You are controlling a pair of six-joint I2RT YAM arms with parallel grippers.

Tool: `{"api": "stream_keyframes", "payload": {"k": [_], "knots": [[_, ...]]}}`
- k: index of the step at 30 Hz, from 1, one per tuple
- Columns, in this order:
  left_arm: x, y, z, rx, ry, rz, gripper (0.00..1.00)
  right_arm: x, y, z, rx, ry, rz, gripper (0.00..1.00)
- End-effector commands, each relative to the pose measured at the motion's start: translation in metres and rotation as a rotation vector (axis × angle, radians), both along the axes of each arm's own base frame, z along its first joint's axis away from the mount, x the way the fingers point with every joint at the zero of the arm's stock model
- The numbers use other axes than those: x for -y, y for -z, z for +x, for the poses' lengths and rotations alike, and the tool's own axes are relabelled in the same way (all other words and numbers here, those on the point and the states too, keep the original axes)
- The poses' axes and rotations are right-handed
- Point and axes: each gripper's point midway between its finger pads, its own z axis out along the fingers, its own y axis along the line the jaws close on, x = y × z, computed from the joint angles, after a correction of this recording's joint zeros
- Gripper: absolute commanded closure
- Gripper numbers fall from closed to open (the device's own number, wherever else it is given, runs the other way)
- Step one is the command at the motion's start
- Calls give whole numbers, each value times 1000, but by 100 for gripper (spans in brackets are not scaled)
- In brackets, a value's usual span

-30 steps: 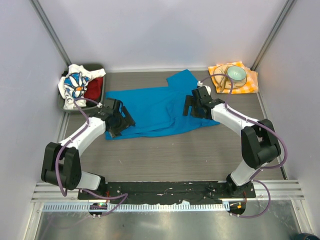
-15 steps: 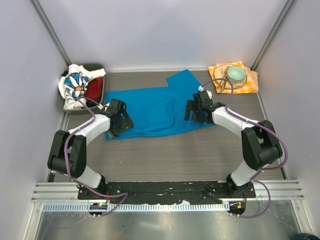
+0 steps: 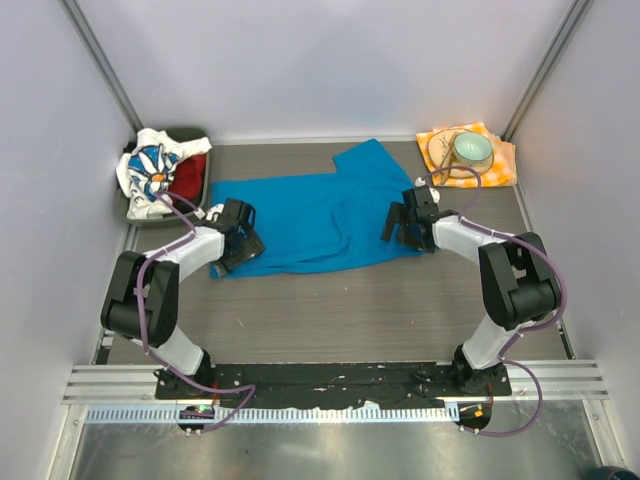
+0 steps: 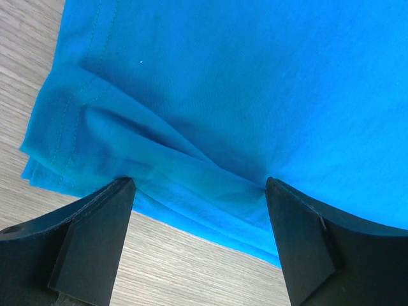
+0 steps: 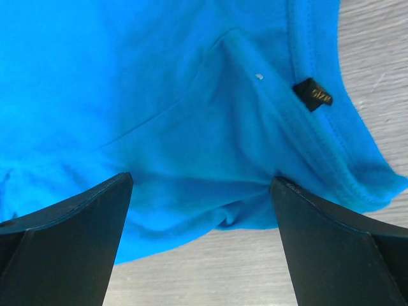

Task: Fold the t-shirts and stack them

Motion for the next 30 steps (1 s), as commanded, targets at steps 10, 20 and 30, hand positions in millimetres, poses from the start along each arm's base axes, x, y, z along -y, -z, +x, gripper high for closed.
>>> {"api": "stream_keyframes", "payload": {"k": [10,20,30], "knots": [[-28,3,-9,2,-96,103,11,48,19,-8,-39,144,-93,3],[-36,-14,-21,17,-138,100,10,70,-5,-17,-6,218,-175,1],[-7,-70,-22,158,-97,-79,10,33,-75,-5,164,120,-40,0]]}}
